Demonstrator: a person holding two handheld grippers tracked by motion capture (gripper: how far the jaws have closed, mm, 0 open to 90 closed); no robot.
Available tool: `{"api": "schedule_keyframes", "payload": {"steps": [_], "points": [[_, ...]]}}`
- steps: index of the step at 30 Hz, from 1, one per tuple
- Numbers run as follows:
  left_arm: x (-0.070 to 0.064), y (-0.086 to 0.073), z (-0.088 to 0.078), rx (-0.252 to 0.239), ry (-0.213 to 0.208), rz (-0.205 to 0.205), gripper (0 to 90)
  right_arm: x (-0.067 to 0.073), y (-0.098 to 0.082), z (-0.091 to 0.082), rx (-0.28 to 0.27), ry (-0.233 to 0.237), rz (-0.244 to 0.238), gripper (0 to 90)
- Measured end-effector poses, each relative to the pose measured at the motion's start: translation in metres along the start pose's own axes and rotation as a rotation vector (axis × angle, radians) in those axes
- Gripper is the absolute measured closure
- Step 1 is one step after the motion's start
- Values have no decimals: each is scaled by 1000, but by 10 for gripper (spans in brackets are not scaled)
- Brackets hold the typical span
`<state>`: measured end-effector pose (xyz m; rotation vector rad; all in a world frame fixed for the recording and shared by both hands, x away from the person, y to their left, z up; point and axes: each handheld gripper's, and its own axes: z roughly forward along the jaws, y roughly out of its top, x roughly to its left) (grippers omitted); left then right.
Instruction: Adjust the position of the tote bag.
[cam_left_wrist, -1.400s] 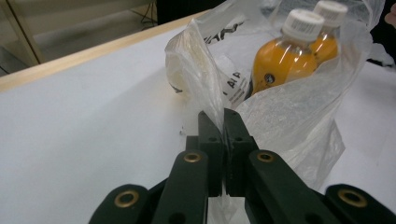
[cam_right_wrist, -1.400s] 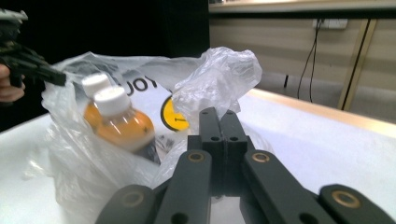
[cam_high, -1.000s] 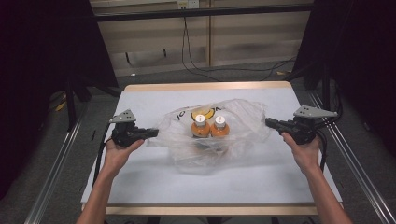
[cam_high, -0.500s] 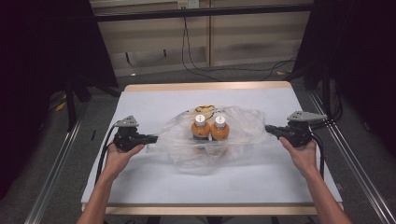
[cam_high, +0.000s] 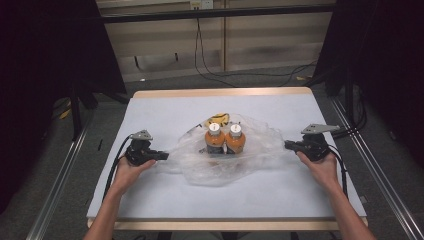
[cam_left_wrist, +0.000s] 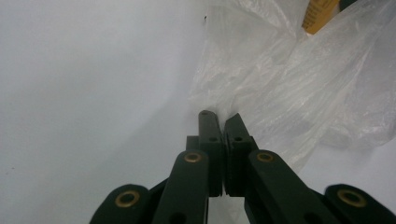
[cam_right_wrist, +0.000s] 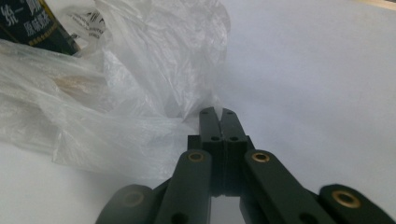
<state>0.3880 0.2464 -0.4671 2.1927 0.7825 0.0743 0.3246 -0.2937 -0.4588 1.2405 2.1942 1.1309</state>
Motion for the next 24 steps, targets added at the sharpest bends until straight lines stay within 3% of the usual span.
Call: {"api": "schedule_keyframes", "payload": {"steps": [3,6,11,18,20,24], "points": [[1,-1,1,5,-5,6,888,0,-1,2,12,-7,9,900],[2,-4,3,36,17,14,888,-5,-5,6,40,-14,15,900],[11,-10,3,23,4,-28,892,-7,-9,9,63,-19,9,900],[4,-9,5,55,49,18,894,-7,-15,20,139,-43,-6,900],[4,-8,5,59,55,31,894,-8,-16,20,132,-47,-19,900],[6,-9,4,47,34,11,889,-7,-16,20,126,-48,-21,900]]}}
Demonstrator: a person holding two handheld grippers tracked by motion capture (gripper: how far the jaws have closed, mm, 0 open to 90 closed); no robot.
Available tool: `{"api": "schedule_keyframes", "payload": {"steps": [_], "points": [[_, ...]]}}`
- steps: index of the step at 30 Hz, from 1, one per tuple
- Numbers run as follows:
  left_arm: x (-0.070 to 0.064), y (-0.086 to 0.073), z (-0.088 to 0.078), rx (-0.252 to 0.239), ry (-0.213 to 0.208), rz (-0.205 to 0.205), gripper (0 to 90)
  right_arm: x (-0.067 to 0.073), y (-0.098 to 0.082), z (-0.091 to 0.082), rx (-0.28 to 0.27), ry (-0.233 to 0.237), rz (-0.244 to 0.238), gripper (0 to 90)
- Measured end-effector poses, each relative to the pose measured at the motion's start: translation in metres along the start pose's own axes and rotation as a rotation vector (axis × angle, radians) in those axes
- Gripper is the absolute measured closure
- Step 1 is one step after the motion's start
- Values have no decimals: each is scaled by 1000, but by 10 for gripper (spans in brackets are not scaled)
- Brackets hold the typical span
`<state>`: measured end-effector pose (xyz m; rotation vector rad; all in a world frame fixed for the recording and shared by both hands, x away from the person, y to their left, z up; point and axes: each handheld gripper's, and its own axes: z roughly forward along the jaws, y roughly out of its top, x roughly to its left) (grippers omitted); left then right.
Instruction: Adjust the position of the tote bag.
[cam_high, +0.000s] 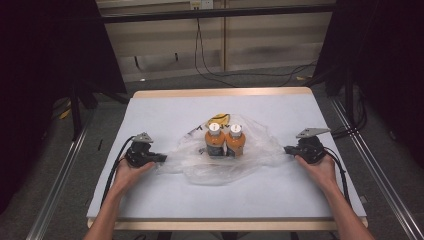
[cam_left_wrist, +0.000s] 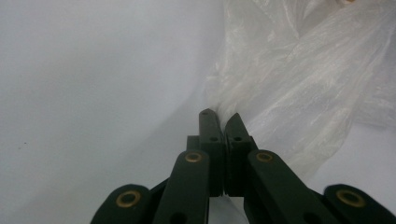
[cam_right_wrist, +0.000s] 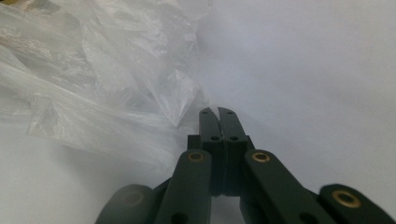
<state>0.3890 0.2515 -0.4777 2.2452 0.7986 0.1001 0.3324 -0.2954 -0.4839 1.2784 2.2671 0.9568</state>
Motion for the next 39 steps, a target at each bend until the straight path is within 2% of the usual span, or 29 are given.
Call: {"api": "schedule_keyframes", "payload": {"steps": [1,2,3,5,8,9,11,12,14,18,21,25,27,28,31,33,35,36,39], "points": [[0,0,-1,-14,-10,-3,867,1,-1,0,-6,24,2,883],[0,0,-2,-33,-18,-7,867,1,-1,0,-6,24,2,883],[-1,1,-4,-50,-16,-6,836,1,-1,-1,-22,23,-5,829],[-3,4,-8,-88,-20,-5,737,0,0,-5,-64,37,0,761],[-4,7,-16,-142,-23,-15,655,-1,3,-16,-136,49,41,638],[-4,8,-19,-149,-7,-17,617,-1,4,-19,-151,59,42,618],[-3,9,-26,-209,-39,-37,593,0,4,-22,-169,56,41,589],[-2,10,-30,-233,-34,-41,545,1,6,-31,-209,64,53,542],[-2,12,-36,-264,-40,-54,516,1,7,-33,-224,61,56,527],[-6,16,-47,-307,-26,-44,441,0,11,-45,-280,65,66,454],[-11,21,-53,-326,-10,-18,408,3,15,-55,-317,70,61,421],[-19,29,-56,-351,-1,2,384,4,24,-73,-401,96,69,440],[-21,32,-57,-374,-28,1,372,8,27,-76,-402,104,54,477],[-23,33,-57,-374,-20,3,369,10,29,-77,-402,112,45,504],[-30,38,-55,-375,-44,16,366,18,35,-75,-394,153,20,571],[-37,41,-53,-366,-53,44,432,25,40,-71,-368,189,-14,620],[-43,44,-50,-341,-76,77,459,32,44,-67,-343,201,-35,666],[-47,46,-48,-330,-83,103,509,35,45,-64,-332,218,-43,695],[-54,52,-43,-318,-109,132,622,42,49,-56,-302,258,-75,768]]}}
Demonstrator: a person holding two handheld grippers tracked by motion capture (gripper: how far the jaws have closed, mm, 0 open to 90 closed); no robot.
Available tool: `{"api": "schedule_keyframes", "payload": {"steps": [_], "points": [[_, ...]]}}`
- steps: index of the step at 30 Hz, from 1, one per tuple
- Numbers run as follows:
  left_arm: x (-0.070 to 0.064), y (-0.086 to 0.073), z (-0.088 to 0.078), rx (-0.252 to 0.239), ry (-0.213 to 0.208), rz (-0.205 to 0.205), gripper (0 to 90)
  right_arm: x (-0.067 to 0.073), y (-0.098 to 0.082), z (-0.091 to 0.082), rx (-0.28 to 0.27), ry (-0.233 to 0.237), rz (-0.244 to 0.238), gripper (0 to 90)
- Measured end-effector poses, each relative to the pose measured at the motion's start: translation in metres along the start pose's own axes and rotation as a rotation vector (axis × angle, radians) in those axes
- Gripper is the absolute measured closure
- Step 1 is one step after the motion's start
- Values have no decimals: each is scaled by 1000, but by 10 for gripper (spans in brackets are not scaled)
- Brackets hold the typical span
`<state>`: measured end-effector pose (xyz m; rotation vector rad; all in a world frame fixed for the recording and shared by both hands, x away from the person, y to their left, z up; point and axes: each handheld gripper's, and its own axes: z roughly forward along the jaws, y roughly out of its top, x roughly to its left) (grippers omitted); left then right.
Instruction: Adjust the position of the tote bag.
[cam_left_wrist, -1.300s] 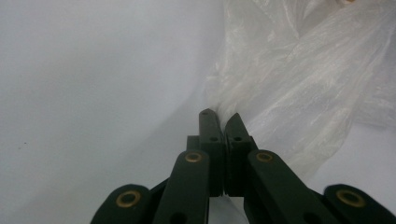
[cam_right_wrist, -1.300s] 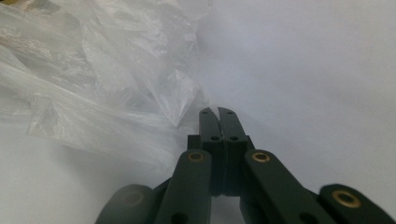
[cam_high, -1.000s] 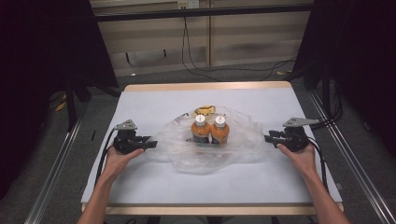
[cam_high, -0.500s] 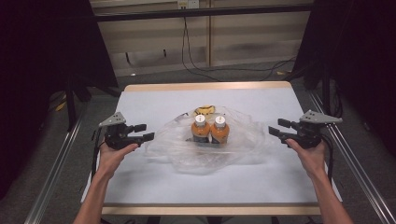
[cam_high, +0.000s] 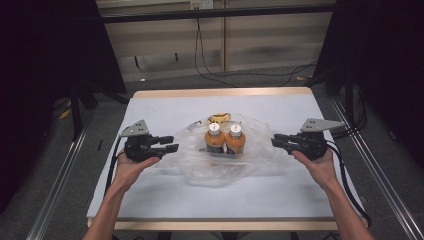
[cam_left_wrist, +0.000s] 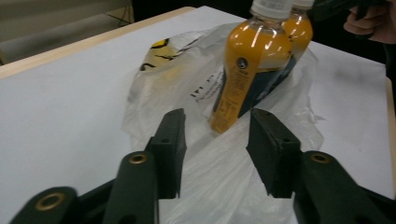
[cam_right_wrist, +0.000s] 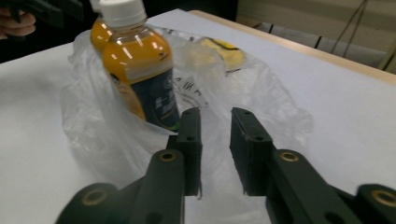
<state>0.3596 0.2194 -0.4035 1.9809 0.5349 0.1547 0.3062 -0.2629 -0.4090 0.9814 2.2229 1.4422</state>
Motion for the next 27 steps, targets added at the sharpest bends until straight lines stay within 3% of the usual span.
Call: {"api": "schedule_keyframes", "payload": {"steps": [4,6,10,13,17,21,25,26,27], "points": [[-3,6,17,33,-23,14,711,2,1,10,34,60,-11,852],[-4,10,29,75,-34,35,747,3,3,15,53,71,-21,892],[-5,16,55,157,-50,82,804,0,11,27,106,105,-42,900],[-7,22,67,201,-28,115,842,-2,15,40,173,131,-63,900],[-3,27,79,237,-42,113,873,0,25,59,236,141,-101,900],[1,28,88,275,-39,110,875,-6,27,82,310,143,-103,900],[6,24,100,302,-39,102,870,-7,28,93,341,135,-120,900],[8,23,102,310,-46,120,867,-6,29,96,341,138,-119,900],[7,22,103,310,-41,106,866,-6,31,100,356,133,-126,900]]}}
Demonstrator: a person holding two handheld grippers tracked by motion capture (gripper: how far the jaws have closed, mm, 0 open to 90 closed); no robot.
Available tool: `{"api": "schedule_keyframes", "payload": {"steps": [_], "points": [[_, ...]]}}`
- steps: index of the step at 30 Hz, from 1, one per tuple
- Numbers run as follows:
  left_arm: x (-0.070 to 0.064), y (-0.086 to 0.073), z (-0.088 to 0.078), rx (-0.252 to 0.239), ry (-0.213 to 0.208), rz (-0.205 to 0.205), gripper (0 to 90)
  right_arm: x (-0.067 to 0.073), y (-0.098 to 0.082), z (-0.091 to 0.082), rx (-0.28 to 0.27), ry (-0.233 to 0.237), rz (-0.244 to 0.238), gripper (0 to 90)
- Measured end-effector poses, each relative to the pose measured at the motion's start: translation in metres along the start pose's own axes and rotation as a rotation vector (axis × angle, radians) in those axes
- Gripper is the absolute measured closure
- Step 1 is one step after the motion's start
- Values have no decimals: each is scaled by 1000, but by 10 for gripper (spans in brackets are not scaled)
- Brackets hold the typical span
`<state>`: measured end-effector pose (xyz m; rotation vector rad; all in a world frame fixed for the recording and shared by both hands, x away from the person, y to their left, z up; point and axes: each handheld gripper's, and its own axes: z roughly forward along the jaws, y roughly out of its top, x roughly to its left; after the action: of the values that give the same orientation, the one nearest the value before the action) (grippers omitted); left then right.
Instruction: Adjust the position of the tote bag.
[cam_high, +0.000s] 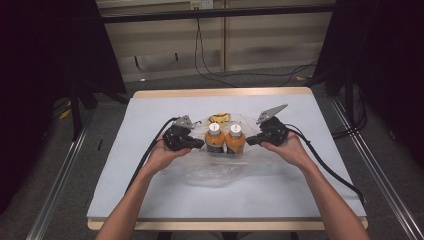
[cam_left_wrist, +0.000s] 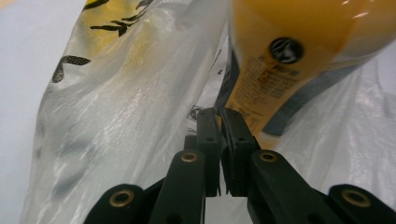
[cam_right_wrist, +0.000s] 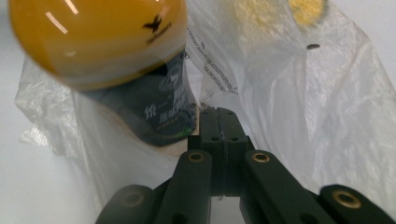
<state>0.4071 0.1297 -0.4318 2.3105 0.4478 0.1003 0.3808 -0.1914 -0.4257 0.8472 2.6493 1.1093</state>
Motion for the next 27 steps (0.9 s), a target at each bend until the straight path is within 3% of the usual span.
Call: {"api": "schedule_keyframes", "payload": {"steps": [2,6,7,12,13,14,16,18,19,20,25,27], "points": [[-1,1,3,8,-1,6,867,-1,5,5,22,-16,-15,900],[0,4,12,53,-5,14,868,-5,13,18,57,-3,-6,900],[0,3,14,55,-11,10,868,-7,14,21,61,4,13,900],[1,0,25,102,-8,17,870,-10,17,37,117,-9,19,900],[2,0,26,105,-9,17,867,-12,15,45,143,-8,52,900],[1,-1,27,110,-8,12,867,-12,15,45,143,-8,52,900],[-2,-2,31,145,3,33,871,-13,12,51,185,-5,56,900],[-3,-6,32,153,5,11,887,-14,6,57,238,-17,30,900],[-3,-8,34,171,8,-2,887,-14,4,57,229,-15,44,900],[-3,-9,35,192,1,13,886,-14,2,56,228,-21,42,900],[-2,-18,34,165,3,-22,881,-15,-3,49,244,-39,45,900],[-3,-20,32,164,15,-14,883,-14,-5,45,266,-62,22,900]]}}
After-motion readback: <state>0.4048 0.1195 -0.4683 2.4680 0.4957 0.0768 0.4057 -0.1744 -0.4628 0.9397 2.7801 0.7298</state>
